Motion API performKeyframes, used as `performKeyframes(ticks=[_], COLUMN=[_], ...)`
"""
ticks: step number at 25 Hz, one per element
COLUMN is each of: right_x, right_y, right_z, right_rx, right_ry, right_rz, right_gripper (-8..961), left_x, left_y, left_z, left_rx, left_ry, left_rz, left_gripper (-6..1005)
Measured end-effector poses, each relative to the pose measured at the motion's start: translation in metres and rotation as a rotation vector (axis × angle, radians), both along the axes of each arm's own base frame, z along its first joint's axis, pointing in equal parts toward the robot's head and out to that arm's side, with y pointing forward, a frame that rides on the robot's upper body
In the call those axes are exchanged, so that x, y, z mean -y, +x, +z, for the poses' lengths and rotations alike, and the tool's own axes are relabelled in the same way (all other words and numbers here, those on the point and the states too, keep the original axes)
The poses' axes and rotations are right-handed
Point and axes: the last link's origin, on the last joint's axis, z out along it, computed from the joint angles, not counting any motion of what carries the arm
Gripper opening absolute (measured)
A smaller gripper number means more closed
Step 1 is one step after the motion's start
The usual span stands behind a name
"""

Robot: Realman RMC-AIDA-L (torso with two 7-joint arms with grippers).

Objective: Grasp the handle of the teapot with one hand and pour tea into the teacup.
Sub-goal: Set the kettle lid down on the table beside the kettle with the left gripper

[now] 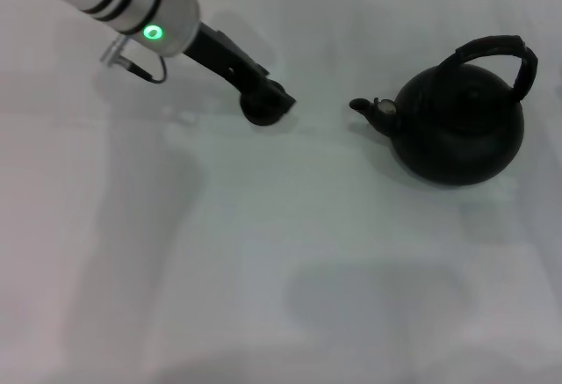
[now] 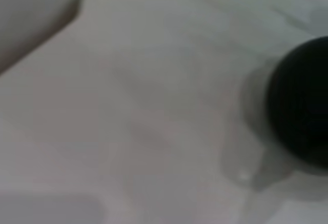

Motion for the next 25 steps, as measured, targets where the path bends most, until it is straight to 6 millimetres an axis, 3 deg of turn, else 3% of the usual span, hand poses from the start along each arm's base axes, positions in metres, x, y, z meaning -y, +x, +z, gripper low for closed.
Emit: performKeyframes(ticks=[10, 25], right_x=[0.0, 0.0], right_y=[0.001, 0.0], right_z=[0.0, 0.0], right_rx=[0.002, 0.001], right_ry=[-0.001, -0.002], right_rz=[-0.002, -0.002], right_gripper=[873, 873], left_x=[0.017, 0.017], left_y=[0.015, 0.011], left_z=[-0.031, -0.034], left_rx=[-0.084, -0.138], left_ry=[-0.121, -0.119], left_rz=[-0.073, -0.085], left_gripper=[651, 652])
